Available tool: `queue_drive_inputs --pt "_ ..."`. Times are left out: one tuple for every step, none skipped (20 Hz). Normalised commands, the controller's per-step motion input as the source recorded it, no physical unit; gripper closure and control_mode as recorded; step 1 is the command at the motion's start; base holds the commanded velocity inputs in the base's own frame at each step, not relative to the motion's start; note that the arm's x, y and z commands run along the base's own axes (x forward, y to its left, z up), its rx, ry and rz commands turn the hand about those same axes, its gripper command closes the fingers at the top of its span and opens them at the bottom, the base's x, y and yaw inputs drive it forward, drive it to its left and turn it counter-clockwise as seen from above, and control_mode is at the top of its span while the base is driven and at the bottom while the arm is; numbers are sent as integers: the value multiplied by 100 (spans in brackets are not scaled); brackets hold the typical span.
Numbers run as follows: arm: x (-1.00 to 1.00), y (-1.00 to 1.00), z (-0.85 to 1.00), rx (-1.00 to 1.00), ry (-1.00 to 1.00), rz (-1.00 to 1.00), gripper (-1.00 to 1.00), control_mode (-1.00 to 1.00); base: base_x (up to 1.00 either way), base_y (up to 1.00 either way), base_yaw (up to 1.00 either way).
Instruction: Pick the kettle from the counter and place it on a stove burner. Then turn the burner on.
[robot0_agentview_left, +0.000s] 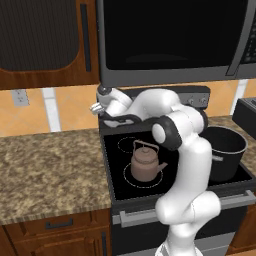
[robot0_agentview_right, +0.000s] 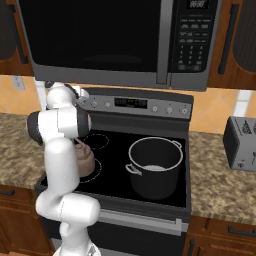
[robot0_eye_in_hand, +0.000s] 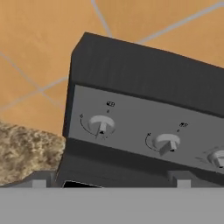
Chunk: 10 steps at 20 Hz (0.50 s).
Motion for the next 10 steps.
queue_drive_inputs --pt "43 6 -8 0 0 -7 -100 -100 0 0 0" --pt "39 3 -13 0 0 -7 -100 -100 0 0 0" --pt "34 0 -15 0 0 -7 -100 -100 0 0 0" --pt "31 0 -19 0 0 -6 -100 -100 0 0 0" --pt "29 0 -20 0 0 -5 -100 -100 0 0 0" --pt "30 0 -20 0 0 -4 -100 -100 0 0 0" --pt "28 0 -20 0 0 -4 -100 -100 0 0 0" --pt "26 0 -24 0 0 -3 -100 -100 0 0 0" --pt "23 0 -27 0 0 -3 -100 -100 0 0 0" --pt "24 0 -26 0 0 -2 -100 -100 0 0 0"
